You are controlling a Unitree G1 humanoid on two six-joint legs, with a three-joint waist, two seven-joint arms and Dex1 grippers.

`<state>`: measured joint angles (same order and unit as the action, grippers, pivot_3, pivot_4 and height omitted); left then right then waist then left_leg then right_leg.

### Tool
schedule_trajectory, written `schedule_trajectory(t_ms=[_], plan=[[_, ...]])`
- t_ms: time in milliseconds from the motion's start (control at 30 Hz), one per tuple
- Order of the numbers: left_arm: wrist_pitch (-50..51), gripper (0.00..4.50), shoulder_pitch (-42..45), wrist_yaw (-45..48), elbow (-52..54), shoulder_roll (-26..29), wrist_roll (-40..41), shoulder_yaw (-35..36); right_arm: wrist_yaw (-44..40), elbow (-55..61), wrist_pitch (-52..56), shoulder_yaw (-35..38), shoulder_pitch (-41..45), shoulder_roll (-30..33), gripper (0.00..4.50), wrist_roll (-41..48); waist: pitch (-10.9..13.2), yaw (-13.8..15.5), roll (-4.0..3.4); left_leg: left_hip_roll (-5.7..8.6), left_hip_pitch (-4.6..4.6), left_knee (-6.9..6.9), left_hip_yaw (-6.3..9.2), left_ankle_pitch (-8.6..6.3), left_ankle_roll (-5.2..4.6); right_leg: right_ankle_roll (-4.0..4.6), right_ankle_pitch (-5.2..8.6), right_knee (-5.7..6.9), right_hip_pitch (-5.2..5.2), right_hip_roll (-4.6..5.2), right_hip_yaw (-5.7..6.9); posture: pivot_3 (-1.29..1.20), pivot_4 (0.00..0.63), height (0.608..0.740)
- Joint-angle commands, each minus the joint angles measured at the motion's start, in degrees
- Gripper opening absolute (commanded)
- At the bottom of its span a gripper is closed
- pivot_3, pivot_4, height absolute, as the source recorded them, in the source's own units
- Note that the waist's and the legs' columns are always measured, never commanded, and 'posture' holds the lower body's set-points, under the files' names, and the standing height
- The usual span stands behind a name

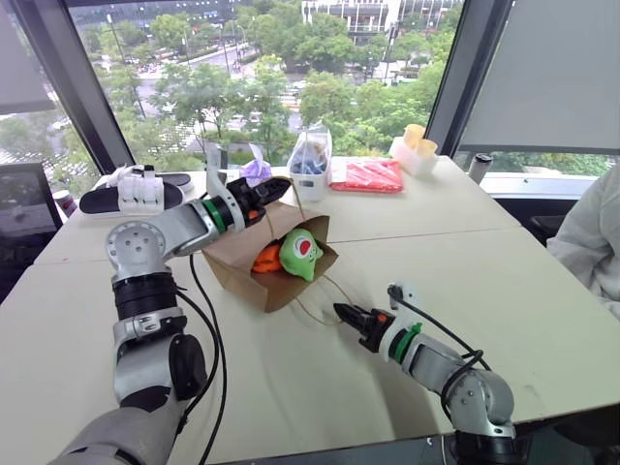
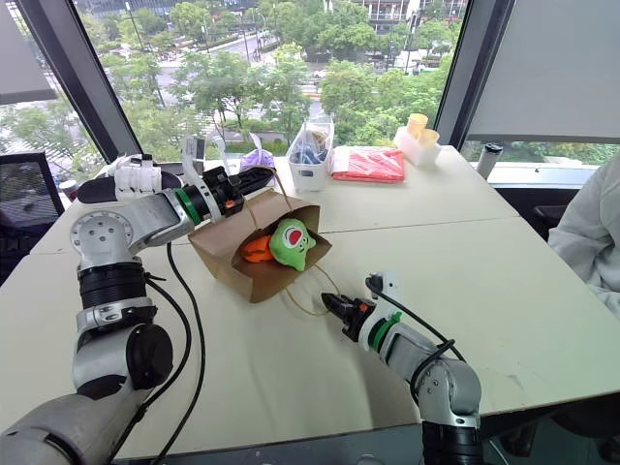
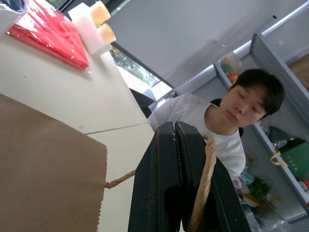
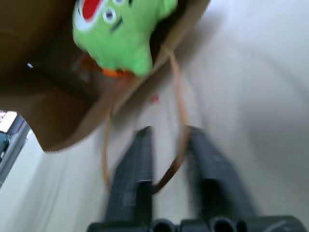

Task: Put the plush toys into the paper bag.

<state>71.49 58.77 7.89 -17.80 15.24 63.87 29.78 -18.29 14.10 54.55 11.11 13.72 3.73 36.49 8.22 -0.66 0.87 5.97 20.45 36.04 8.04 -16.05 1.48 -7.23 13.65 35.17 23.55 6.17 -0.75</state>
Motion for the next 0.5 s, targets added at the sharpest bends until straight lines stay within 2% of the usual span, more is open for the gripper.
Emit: schedule_trajectory(t_ms=[33,233,300,400,500], plan=[[-1.26,0.0,1.31,1.83,0.7,0.92,0.19,-0.69,-0.82,1.78,-1.2,2.07,1.36,0.51,0.07,3.54,0.0,0.0,0.0,0.0,0.0,0.0,0.0,0.0,0.0,0.0,0.0,0.0,0.0,0.0,0.0,0.0,0.15,0.74],[-2.8,0.0,2.4,6.3,0.15,2.45,-2.4,-4.06,-3.96,5.88,-0.35,6.74,4.11,1.86,0.07,15.13,0.01,-0.08,-0.01,0.0,0.01,-0.01,-0.01,0.0,0.0,0.0,0.0,-0.02,0.01,0.0,0.0,0.0,0.15,0.74],[-3.6,0.0,4.18,9.25,-0.57,3.5,-3.58,-5.71,-4.38,6.77,0.36,9.87,6.56,3.26,0.07,22.49,0.01,-0.08,-0.01,0.0,0.0,-0.02,0.0,0.0,0.0,0.0,0.0,-0.02,0.0,-0.01,0.0,0.0,0.15,0.74],[-4.49,0.0,7.95,13.74,-2.53,5.12,-4.62,-7.44,-3.11,7.29,0.2,13.39,11.89,6.33,0.07,31.58,0.06,-0.06,-0.03,0.0,0.04,-0.01,0.0,-0.01,-0.01,0.0,0.0,-0.04,0.01,-0.02,0.0,0.0,0.15,0.74],[-5.11,0.0,10.92,16.32,-5.3,5.92,-5.24,-7.62,-0.62,5.26,-1.57,14.72,16.27,8.57,0.07,34.73,0.05,-0.08,-0.02,-0.01,0.01,-0.04,0.01,-0.03,-0.05,0.0,0.0,-0.07,-0.02,-0.02,0.01,0.0,0.15,0.74]])
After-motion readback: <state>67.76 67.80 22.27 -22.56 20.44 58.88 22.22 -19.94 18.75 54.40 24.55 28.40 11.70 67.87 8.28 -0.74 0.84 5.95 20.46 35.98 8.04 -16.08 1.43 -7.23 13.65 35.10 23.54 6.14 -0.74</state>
